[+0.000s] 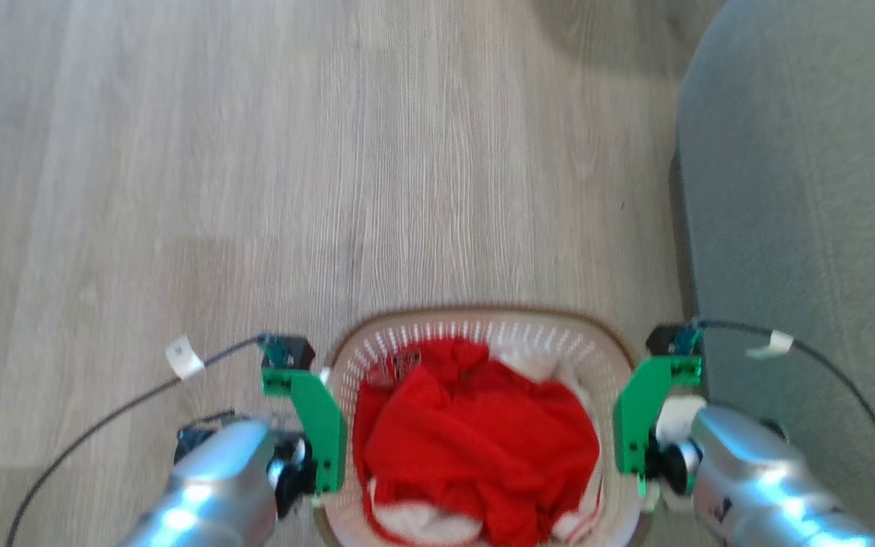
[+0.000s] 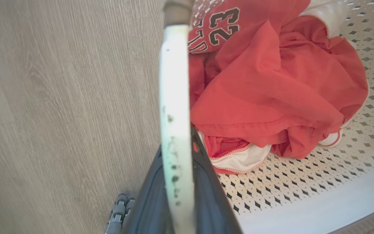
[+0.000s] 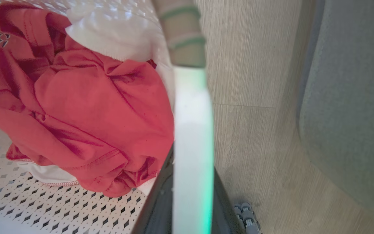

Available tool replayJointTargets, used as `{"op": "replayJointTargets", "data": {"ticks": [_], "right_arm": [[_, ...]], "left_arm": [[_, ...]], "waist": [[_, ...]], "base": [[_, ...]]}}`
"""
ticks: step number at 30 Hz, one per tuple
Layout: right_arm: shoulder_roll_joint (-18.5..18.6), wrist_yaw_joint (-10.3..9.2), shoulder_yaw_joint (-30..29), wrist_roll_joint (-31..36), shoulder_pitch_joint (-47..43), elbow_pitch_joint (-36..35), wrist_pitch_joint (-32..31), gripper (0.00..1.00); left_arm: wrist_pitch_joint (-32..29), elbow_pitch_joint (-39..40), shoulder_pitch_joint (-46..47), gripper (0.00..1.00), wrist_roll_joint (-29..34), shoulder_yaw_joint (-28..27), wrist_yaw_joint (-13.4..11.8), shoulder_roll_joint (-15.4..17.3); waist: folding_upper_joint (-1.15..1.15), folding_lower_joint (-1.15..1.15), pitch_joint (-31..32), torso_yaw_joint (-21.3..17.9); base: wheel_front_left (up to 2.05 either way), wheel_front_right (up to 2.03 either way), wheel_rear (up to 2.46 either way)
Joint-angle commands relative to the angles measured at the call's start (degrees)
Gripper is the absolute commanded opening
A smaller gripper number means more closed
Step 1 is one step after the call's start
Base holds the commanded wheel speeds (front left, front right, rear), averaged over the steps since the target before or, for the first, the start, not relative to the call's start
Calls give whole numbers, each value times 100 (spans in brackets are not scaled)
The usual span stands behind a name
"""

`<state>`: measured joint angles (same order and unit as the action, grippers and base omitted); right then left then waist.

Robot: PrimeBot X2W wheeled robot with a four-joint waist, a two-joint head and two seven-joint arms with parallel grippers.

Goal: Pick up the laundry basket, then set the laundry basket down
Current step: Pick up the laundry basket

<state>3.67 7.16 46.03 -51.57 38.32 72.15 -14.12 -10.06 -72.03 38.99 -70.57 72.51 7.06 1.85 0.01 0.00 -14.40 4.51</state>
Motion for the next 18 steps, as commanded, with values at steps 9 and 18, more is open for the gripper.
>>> {"op": "replayJointTargets", "data": {"ticks": [9,18], "right_arm": [[-78,33,387,-353,-674,-286,-348,0],[-79,33,570,-565,-555,-305,-407,0]], "left_arm": [[-413,202,-291,0,84,14,41,181],[-727,413,-263,0,59,36,42,271]], "waist": [[-1,0,1382,163],[-1,0,1707,292]], "base": [[0,0,0],[0,0,0]]}}
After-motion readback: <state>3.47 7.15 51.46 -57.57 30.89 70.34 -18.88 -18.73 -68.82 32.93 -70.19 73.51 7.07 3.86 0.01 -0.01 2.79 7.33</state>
